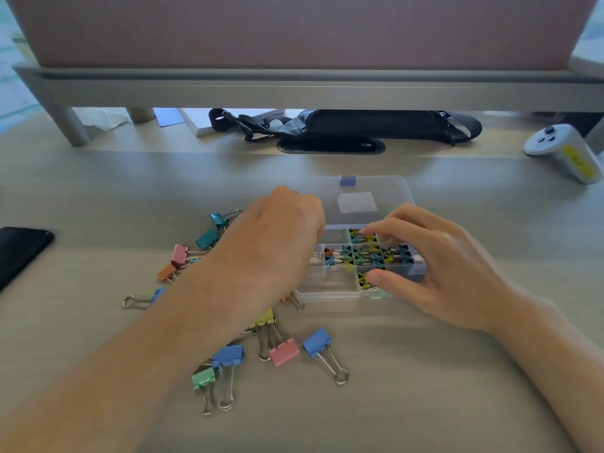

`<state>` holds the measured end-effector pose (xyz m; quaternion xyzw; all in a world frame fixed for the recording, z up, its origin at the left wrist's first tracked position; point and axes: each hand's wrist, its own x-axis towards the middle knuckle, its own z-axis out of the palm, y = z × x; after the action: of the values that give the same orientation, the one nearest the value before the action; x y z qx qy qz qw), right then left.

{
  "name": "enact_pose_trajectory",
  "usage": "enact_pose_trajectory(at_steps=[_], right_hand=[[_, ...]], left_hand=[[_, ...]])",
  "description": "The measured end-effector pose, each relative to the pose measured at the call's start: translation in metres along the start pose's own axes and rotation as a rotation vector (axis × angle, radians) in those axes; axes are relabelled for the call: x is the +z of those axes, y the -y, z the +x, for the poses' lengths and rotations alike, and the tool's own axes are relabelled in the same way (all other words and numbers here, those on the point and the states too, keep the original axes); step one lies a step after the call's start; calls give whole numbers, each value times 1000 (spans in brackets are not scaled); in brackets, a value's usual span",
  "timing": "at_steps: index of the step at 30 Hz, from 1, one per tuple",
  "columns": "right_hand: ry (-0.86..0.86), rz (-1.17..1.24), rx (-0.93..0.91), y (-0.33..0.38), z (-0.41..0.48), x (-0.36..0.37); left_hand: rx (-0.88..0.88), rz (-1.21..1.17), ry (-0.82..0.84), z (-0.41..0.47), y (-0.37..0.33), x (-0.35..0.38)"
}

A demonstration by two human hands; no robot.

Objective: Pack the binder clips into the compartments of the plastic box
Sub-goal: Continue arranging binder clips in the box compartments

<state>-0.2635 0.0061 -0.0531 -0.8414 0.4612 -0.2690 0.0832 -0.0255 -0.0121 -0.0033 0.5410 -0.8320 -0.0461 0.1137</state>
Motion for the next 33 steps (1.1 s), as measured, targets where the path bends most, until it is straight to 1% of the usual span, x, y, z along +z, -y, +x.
enact_pose_trajectory(at_steps=[3,5,10,13,17,22,26,28,29,31,33], right_hand=[[-26,-75,-29,7,3,-2],[-35,-78,-74,17,7,0],[111,-76,-156,39,14,14],[157,-86,-146,40,14,17],[154,-27,-92,39,12,15],[70,70,-9,38,12,15],[-88,152,86,37,18,13],[-159,217,138,39,26,12],[-162,265,172,41,31,13],[-113,350,231,45,43,16],[-79,383,239,47,52,19]], left_hand=[[-15,17,8,0,-2,0],[-26,17,8,0,-3,0],[-74,-45,2,1,1,-2],[-99,-102,-2,2,3,-3],[-80,-133,3,2,8,-2],[2,-147,7,6,21,-9],[59,-328,47,8,28,-19],[77,-415,36,9,30,-20],[70,-471,29,10,31,-20],[19,-617,17,11,33,-17],[-32,-707,19,11,34,-15]])
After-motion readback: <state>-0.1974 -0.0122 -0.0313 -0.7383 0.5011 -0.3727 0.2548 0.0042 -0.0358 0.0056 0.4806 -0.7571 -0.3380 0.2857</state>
